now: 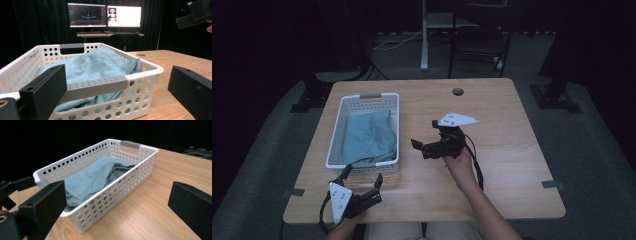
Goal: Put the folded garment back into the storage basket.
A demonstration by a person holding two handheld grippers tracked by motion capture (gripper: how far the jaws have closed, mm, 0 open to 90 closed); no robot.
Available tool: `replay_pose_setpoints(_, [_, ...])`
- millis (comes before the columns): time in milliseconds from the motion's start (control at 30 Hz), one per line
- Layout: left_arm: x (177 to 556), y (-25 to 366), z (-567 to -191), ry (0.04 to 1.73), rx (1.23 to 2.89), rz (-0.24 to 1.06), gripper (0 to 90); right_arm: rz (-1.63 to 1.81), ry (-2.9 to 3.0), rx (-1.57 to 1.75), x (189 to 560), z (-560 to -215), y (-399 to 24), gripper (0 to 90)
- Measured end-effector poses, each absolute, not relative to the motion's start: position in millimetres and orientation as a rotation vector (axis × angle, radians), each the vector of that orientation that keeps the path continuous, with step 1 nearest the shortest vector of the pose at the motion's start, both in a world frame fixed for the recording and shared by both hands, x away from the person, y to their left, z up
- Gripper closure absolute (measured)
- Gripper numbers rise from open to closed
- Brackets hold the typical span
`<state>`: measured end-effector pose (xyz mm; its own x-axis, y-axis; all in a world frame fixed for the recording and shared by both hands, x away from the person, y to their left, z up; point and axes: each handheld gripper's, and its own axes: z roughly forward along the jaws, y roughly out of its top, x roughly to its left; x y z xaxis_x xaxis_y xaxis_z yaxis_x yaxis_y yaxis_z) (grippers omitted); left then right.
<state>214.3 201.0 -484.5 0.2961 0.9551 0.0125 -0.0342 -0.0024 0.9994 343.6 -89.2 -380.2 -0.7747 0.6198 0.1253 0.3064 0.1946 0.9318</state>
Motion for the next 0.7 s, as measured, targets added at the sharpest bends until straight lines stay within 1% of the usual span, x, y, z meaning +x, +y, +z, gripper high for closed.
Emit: replay_pose_setpoints(700, [215, 201, -485, 0.958, 1.318, 1.006, 3.4, 1.497, 2.136, 0.985, 322, -391, -160, 2.0])
